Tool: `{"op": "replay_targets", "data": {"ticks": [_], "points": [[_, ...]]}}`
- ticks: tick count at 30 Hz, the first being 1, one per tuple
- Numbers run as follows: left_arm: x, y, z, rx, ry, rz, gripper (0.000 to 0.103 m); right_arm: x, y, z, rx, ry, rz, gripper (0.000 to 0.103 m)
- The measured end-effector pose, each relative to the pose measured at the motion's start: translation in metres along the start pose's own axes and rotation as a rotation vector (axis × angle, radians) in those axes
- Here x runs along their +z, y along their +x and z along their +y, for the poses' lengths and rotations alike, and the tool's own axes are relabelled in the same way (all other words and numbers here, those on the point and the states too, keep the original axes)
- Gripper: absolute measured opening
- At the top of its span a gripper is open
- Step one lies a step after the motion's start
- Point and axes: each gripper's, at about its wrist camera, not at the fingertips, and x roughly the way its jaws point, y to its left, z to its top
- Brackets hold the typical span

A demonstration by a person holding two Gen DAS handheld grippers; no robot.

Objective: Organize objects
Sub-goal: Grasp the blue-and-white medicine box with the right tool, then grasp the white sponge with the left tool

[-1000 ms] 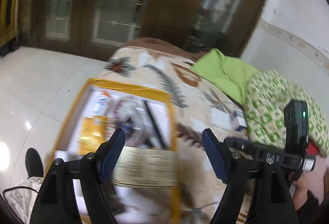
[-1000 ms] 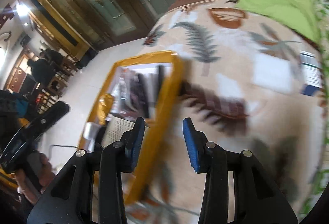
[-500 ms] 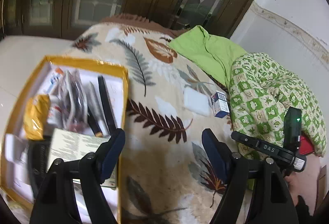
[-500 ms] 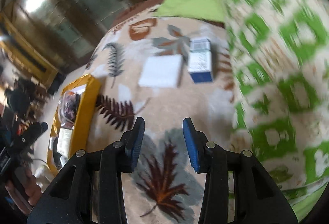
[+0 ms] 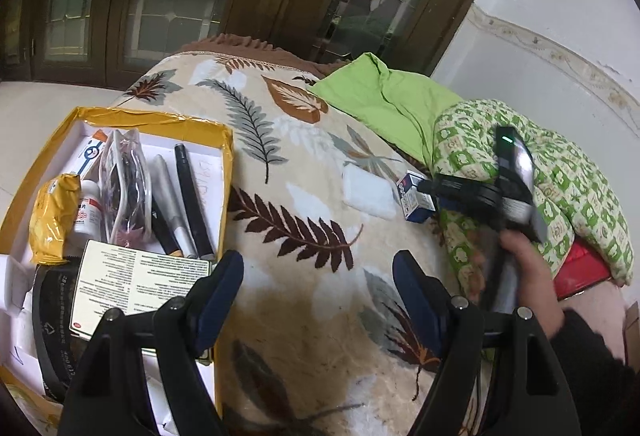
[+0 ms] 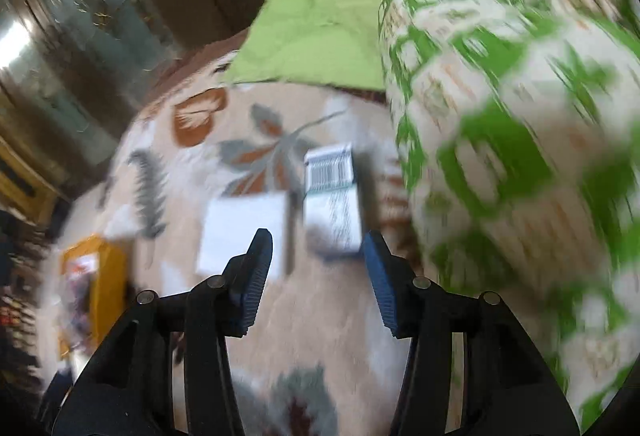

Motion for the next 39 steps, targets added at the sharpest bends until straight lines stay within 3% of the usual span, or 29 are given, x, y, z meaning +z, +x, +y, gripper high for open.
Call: {"op": "replay_targets", "data": {"ticks": [2, 5, 8, 10, 14, 17, 20, 27, 39], "points": [[0.000, 0.001, -0.002, -0.012, 0.006, 0.002, 0.077, 0.010, 0.017, 0.008, -0.066, -0.069, 0.016, 0.048], [-0.001, 0.003, -0.005, -0.007, 0.020, 0.009, 0.077, 0.014, 0.034, 0.000, -0.031, -0.038, 0.065, 0.048], [-0.002, 0.003, -0.007, -0.004, 0.027, 0.014, 0.077, 0.008, 0.037, 0.001, -0.033, -0.086, 0.071, 0.048], [-0.002, 0.003, -0.010, 0.005, 0.044, 0.012, 0.077, 0.004, 0.034, -0.003, 0.024, -0.069, 0.067, 0.039], [0.003, 0.008, -0.021, 0.017, 0.086, 0.041, 0.077, -0.008, 0.023, -0.006, 0.121, -0.056, 0.074, 0.037], [0.012, 0.020, -0.030, -0.019, 0.094, 0.082, 0.077, -0.026, 0.009, -0.010, 0.188, -0.026, 0.065, 0.037], [0.031, 0.045, -0.041, -0.033, 0.094, 0.123, 0.077, -0.051, -0.007, -0.019, 0.241, -0.012, 0.042, 0.037], [0.053, 0.122, -0.048, -0.020, 0.080, 0.180, 0.077, -0.094, -0.038, -0.025, 0.243, -0.122, -0.087, 0.037], [0.074, 0.222, -0.041, -0.008, -0.065, 0.321, 0.080, -0.132, -0.050, -0.031, 0.234, -0.164, -0.033, 0.034]]}}
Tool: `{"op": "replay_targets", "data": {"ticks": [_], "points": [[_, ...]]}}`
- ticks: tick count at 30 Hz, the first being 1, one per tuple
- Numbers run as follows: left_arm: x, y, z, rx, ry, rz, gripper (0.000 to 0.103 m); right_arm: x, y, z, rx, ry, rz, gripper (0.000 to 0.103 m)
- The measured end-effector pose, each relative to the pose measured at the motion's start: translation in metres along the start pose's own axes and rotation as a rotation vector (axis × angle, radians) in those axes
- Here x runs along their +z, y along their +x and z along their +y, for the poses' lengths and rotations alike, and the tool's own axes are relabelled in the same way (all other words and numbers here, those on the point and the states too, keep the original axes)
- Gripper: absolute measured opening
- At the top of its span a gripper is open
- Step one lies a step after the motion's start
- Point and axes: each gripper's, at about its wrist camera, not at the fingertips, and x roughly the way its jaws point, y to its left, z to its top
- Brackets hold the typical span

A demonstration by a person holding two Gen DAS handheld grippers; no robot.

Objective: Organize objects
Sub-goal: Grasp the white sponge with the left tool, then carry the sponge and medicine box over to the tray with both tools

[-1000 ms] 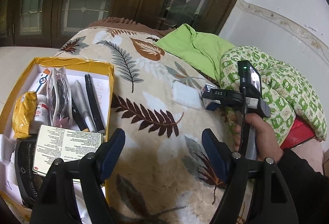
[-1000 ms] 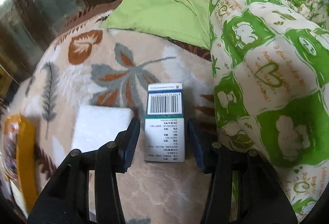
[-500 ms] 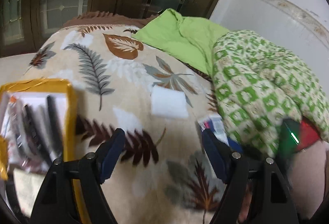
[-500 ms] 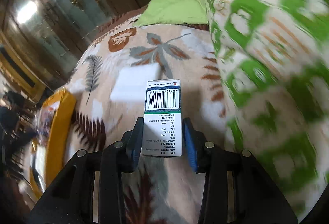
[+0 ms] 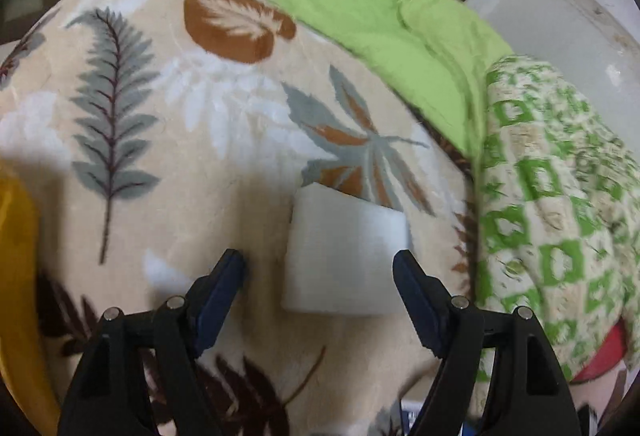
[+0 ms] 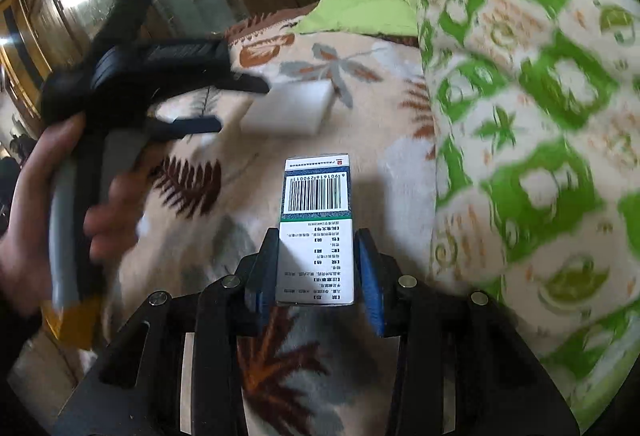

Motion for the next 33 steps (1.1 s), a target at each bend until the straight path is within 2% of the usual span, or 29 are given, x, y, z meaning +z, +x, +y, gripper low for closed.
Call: {"op": "replay_targets", "data": {"ticks": [3, 5, 6, 10, 13, 17, 26, 31, 33], "points": [[-0.002, 0.002, -0.010, 0.012, 0.036, -0.040, 0.078, 0.000, 0.000, 0.001, -0.013, 0.000, 0.010, 0.034], [-0.007, 0.003, -0.011, 0.072, 0.055, -0.059, 0.055, 0.001, 0.000, -0.001, -0.009, 0.019, 0.015, 0.034], [-0.008, 0.003, -0.012, 0.078, 0.076, -0.060, 0.042, 0.002, 0.000, -0.001, -0.010, 0.021, 0.018, 0.034], [-0.009, -0.009, 0.000, 0.020, 0.062, -0.050, 0.022, 0.006, 0.000, 0.000, -0.012, 0.035, 0.026, 0.034], [-0.015, -0.033, 0.015, -0.034, 0.022, -0.075, 0.014, 0.008, -0.001, 0.001, -0.006, 0.047, 0.027, 0.034], [-0.037, -0.068, 0.028, -0.105, -0.012, -0.073, 0.012, 0.011, -0.001, 0.004, 0.008, 0.069, 0.032, 0.034], [-0.111, -0.185, 0.056, -0.140, -0.019, -0.118, 0.013, 0.009, -0.006, 0.031, 0.097, 0.107, 0.054, 0.034], [-0.139, -0.250, 0.101, -0.077, -0.047, -0.174, 0.013, 0.010, -0.026, 0.070, 0.160, 0.036, 0.018, 0.034], [-0.151, -0.270, 0.122, -0.016, -0.056, -0.185, 0.013, 0.011, -0.033, 0.087, 0.189, 0.010, 0.011, 0.034]]}}
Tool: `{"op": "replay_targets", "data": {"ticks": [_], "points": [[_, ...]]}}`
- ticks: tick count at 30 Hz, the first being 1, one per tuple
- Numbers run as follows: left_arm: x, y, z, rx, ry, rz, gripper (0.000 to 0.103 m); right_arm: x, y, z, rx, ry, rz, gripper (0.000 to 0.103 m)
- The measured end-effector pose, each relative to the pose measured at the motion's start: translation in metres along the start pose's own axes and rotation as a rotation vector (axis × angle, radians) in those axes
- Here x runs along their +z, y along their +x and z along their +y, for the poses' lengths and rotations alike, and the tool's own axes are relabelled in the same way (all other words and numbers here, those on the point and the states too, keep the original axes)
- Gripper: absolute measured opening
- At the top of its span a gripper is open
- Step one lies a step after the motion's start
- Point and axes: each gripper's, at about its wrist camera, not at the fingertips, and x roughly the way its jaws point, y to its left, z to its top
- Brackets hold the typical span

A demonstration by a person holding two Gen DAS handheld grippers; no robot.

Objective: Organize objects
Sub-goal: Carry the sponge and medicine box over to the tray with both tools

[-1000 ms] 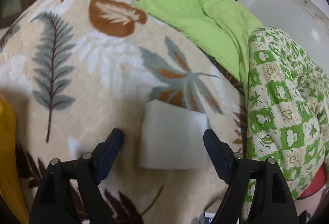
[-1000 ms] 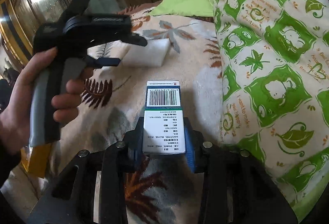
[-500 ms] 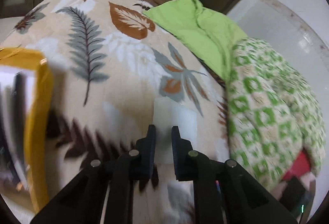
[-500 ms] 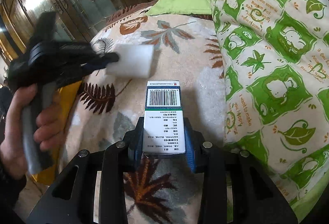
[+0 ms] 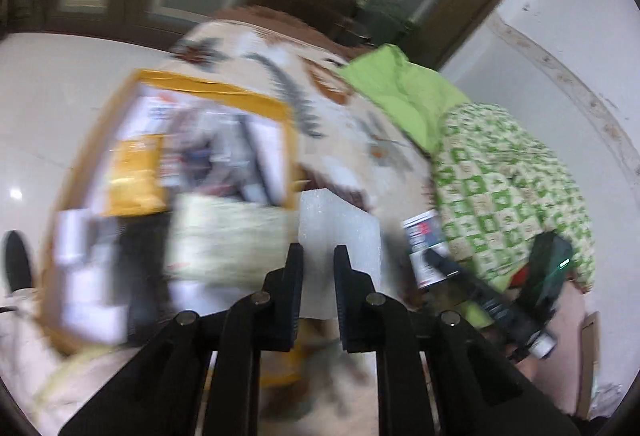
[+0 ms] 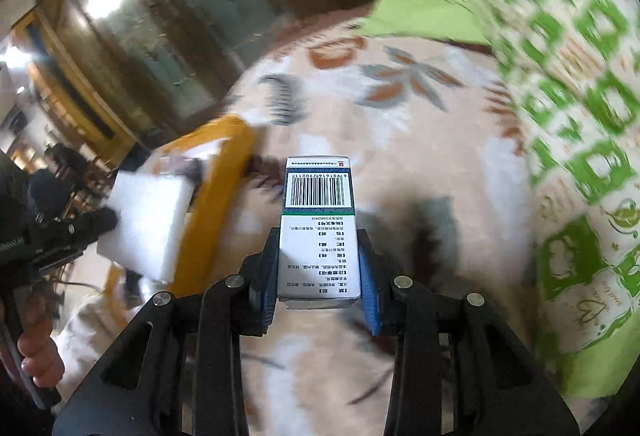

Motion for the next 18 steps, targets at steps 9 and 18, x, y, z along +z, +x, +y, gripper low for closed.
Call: {"op": "replay_targets", "data": {"ticks": [9, 18], "points": [[0.003, -0.035, 0.087, 0.097, -0.108, -0.032, 0.013, -0.002, 0.017, 0.078, 0.083, -0.079, 0.059, 0.034], [0.021, -0.034, 0.128, 0.139, -0.131, -0.020, 0.013, 0.008, 0.061, 0.125, 0.064, -0.117, 0.124, 0.034]]}}
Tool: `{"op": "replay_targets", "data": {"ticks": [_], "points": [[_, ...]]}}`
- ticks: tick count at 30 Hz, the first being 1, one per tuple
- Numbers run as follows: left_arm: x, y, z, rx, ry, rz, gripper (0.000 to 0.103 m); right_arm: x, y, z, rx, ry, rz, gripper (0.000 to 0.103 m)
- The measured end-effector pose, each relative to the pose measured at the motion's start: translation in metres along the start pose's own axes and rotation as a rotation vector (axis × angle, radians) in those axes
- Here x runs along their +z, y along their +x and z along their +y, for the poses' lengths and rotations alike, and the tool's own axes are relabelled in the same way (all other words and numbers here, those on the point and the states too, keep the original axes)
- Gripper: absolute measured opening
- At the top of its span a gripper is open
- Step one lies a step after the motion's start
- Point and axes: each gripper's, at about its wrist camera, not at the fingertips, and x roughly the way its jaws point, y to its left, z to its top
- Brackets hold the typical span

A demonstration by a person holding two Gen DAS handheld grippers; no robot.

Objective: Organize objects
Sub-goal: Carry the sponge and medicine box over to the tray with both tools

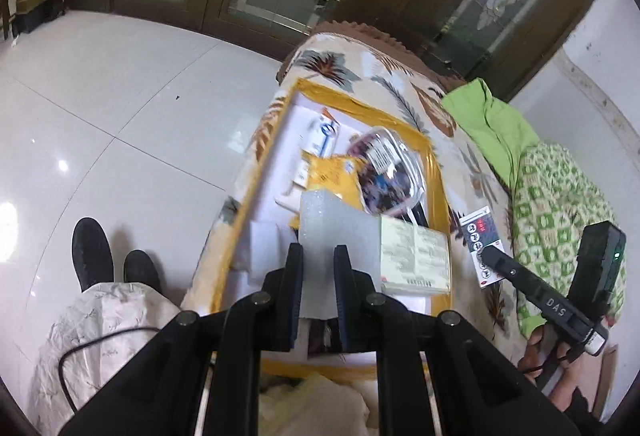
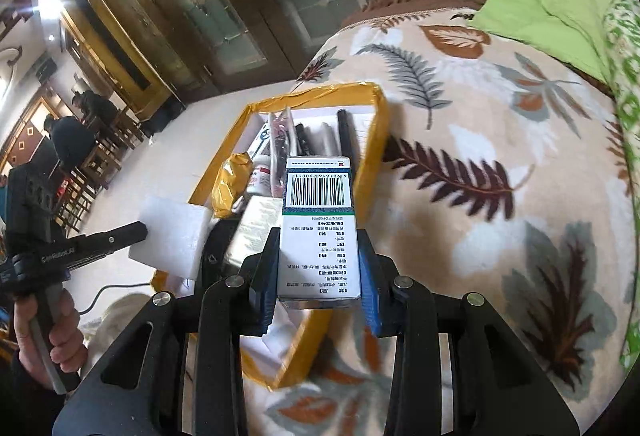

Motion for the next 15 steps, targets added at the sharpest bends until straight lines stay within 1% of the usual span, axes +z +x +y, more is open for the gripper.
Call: {"op": "replay_targets", "data": {"ticks": [3, 6, 9, 11, 15], "points": [[0.015, 0.002, 0.009, -0.002, -0.011, -0.025, 0.013, 0.012, 0.014, 0.007, -0.014, -0.004, 0.004, 0.034], [0.030, 0.012, 0.016, -0.030, -0.038, -0.030, 0.013, 0.026, 0.032, 0.006, -0.026, 0.008, 0.028, 0.034], [0.046, 0.027, 0.016, -0.042, -0.042, -0.032, 0.013, 0.037, 0.046, 0.005, -0.044, 0.012, 0.040, 0.034], [0.057, 0.038, 0.016, -0.043, -0.046, -0.032, 0.013, 0.045, 0.056, 0.003, -0.039, 0.023, 0.040, 0.034], [0.078, 0.059, 0.017, -0.060, -0.060, -0.030, 0.013, 0.061, 0.070, 0.001, -0.071, 0.027, 0.040, 0.034]]}}
